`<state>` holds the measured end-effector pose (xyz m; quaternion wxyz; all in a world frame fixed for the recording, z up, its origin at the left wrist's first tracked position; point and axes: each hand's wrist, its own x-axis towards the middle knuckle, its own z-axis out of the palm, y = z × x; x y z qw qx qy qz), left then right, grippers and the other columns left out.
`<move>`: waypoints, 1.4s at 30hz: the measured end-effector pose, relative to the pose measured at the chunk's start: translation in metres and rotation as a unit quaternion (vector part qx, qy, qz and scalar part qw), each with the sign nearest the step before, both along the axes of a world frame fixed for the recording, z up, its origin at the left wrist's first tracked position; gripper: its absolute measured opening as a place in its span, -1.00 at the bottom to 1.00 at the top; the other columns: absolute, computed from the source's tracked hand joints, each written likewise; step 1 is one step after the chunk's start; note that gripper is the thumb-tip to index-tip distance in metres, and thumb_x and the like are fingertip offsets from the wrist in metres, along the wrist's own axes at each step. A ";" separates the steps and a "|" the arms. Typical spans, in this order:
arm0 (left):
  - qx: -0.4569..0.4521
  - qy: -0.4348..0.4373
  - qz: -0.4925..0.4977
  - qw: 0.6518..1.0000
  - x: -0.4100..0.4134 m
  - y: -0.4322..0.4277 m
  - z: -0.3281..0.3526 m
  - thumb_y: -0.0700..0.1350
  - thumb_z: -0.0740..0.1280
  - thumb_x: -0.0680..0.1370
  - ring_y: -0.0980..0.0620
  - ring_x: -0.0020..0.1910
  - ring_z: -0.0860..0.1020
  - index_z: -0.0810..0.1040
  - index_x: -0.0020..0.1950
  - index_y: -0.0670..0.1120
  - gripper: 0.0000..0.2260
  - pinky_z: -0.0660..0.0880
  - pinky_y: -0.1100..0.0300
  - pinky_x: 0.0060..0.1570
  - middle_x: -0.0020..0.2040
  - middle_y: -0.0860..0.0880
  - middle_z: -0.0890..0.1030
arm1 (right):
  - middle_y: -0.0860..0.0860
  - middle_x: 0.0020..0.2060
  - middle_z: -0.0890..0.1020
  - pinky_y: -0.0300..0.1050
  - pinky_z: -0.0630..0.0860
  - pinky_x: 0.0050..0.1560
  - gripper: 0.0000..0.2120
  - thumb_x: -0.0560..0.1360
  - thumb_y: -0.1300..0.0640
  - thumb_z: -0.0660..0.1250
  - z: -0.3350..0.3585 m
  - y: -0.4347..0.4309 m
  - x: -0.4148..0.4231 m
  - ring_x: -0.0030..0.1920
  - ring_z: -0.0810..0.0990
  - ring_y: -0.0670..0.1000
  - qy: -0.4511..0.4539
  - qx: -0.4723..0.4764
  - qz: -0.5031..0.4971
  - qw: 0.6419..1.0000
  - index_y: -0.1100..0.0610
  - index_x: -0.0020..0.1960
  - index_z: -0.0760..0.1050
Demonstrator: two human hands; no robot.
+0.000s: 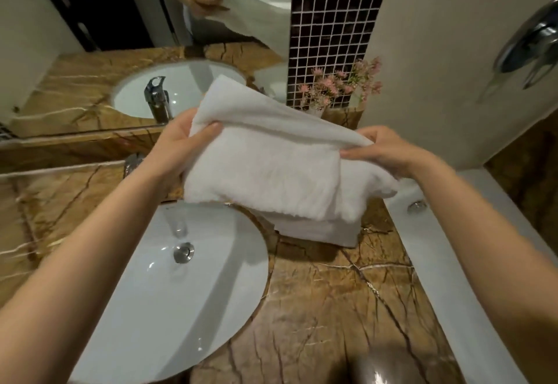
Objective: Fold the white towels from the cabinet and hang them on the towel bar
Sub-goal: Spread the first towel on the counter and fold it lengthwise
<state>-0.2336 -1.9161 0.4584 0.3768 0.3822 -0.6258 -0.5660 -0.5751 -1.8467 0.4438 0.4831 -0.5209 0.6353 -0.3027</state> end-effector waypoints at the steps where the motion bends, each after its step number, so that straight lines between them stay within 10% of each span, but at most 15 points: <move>1: 0.014 0.006 0.021 1.000 0.008 0.006 -0.004 -0.07 0.34 0.53 0.05 -0.03 0.63 0.53 0.19 -0.02 -0.76 0.57 0.22 -0.19 0.04 -0.01 0.65 | -0.04 -0.21 0.70 -0.22 0.58 -0.27 -0.73 0.27 0.08 0.54 0.007 0.001 0.005 -0.17 0.68 -0.05 -0.020 0.008 0.002 1.000 0.12 -0.07 0.62; 10: 0.066 0.020 0.117 0.991 0.089 0.090 -0.039 -0.12 0.32 0.56 0.18 -0.15 0.65 0.62 -0.03 0.17 -0.82 0.54 0.31 -0.32 -0.11 0.13 0.69 | 0.18 0.03 0.67 0.07 0.62 -0.02 -0.65 0.29 0.11 0.53 0.024 0.042 0.067 0.01 0.66 0.16 -0.091 0.157 0.089 0.979 0.15 0.05 0.63; 21: 0.167 -0.032 0.174 0.970 0.177 0.220 -0.123 -0.04 0.35 0.54 0.11 -0.09 0.66 0.58 0.04 0.09 -0.90 0.55 0.27 -0.28 -0.04 0.09 0.69 | 0.06 0.19 0.58 0.17 0.46 0.27 -0.18 0.06 -0.14 0.62 -0.038 0.118 0.169 0.20 0.55 0.18 0.135 0.280 0.138 0.940 0.12 0.24 0.50; 26: 0.186 -0.069 0.196 0.960 0.196 0.257 -0.159 0.03 0.35 0.52 0.18 -0.12 0.62 0.54 0.04 0.15 -0.89 0.52 0.31 -0.29 -0.06 0.15 0.64 | -0.02 -0.11 0.63 -0.01 0.57 -0.01 -0.72 0.31 -0.08 0.54 -0.071 0.141 0.205 -0.04 0.61 0.07 0.230 0.267 0.167 0.921 0.04 -0.13 0.55; 30: 0.169 -0.097 0.224 0.955 0.202 0.269 -0.184 -0.02 0.34 0.54 0.31 -0.20 0.59 0.51 0.04 0.11 -0.90 0.47 0.44 -0.38 -0.08 0.19 0.60 | -0.10 -0.21 0.59 -0.17 0.38 -0.32 -0.73 0.32 -0.09 0.53 -0.100 0.147 0.228 -0.20 0.54 -0.07 0.322 0.208 0.173 0.907 0.04 -0.12 0.60; 35: 0.091 -0.185 0.246 0.947 0.207 0.272 -0.213 -0.07 0.40 0.50 0.26 -0.17 0.54 0.52 0.01 0.00 -0.87 0.36 0.46 -0.35 -0.13 0.19 0.56 | -0.08 -0.24 0.56 -0.14 0.36 -0.32 -0.77 0.33 -0.07 0.52 -0.145 0.154 0.240 -0.23 0.52 -0.03 0.367 0.116 0.162 0.908 0.00 -0.22 0.50; 42: -0.030 -0.395 0.225 0.891 0.210 0.292 -0.224 0.18 0.41 0.41 0.21 -0.11 0.52 0.43 0.23 0.08 -0.55 0.38 0.24 -0.32 -0.03 0.21 0.55 | -0.06 -0.04 0.59 -0.12 0.40 -0.30 -0.50 0.32 -0.29 0.42 -0.175 0.173 0.233 -0.12 0.51 0.00 0.457 0.043 0.121 0.880 -0.01 0.12 0.51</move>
